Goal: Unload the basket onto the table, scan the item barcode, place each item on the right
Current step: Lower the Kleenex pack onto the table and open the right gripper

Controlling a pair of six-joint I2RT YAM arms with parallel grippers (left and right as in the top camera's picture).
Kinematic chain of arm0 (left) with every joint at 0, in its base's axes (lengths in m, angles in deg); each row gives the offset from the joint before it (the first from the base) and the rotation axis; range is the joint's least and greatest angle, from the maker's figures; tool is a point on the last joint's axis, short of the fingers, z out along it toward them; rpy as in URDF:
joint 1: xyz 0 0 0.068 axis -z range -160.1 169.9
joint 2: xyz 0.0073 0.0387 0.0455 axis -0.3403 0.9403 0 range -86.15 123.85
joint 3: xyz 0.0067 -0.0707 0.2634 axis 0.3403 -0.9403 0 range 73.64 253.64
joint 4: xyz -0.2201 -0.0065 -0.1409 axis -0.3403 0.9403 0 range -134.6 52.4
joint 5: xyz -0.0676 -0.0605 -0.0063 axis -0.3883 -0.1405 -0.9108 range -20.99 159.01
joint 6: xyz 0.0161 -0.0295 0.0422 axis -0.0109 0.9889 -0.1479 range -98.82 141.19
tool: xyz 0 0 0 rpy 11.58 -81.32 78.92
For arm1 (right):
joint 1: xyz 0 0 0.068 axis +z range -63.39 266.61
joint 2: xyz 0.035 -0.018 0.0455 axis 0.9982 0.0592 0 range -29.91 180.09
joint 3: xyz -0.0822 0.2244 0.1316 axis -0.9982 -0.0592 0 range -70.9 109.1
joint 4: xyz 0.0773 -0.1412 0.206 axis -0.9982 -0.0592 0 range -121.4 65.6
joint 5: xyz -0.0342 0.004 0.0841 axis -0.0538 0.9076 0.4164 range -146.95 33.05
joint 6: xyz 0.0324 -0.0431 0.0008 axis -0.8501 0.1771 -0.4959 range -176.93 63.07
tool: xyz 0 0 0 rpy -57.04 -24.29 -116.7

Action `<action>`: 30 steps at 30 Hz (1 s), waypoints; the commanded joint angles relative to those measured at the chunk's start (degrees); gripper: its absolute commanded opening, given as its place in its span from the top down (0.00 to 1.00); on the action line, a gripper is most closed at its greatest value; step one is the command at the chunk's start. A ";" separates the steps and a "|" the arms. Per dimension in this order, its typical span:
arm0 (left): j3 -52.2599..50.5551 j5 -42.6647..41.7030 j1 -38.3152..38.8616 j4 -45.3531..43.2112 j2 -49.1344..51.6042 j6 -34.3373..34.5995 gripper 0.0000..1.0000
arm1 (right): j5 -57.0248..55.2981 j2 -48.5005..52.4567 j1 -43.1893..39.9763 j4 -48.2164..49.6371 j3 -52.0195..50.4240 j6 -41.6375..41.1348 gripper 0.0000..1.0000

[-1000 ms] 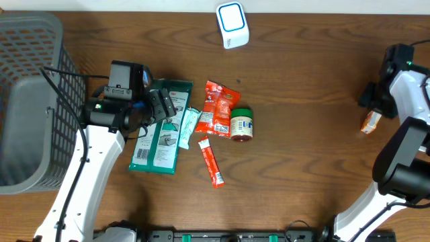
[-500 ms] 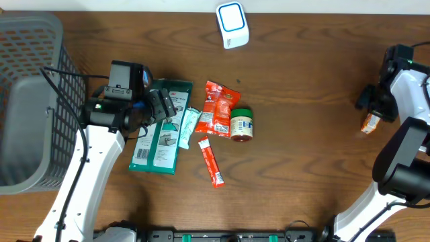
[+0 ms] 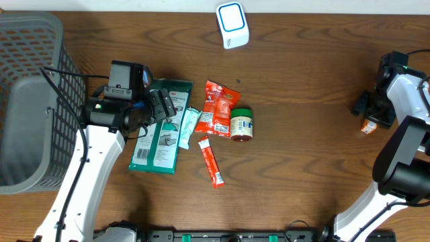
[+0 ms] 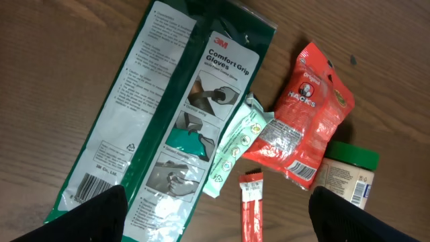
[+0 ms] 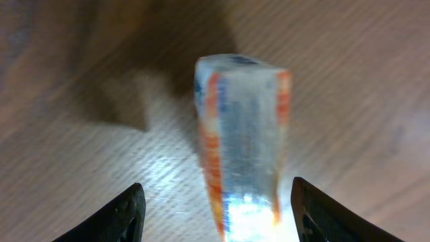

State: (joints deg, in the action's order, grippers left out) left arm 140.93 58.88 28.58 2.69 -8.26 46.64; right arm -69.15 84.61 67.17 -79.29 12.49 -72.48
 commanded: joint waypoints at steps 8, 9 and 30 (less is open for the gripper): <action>0.87 0.55 -0.15 0.00 -0.31 -0.33 0.13 | 14.64 0.15 0.04 1.36 -0.55 4.11 0.35; 0.87 0.55 -0.15 0.00 -0.31 -0.33 0.13 | 14.64 0.15 0.02 1.36 -0.55 4.11 0.34; 0.87 0.55 -0.15 0.00 -0.31 -0.33 0.13 | 24.96 0.15 0.02 15.65 -7.21 8.98 0.63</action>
State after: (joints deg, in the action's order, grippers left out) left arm 140.93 58.88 28.58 2.69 -8.26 46.64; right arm -44.61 84.61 67.12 -63.75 6.59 -64.70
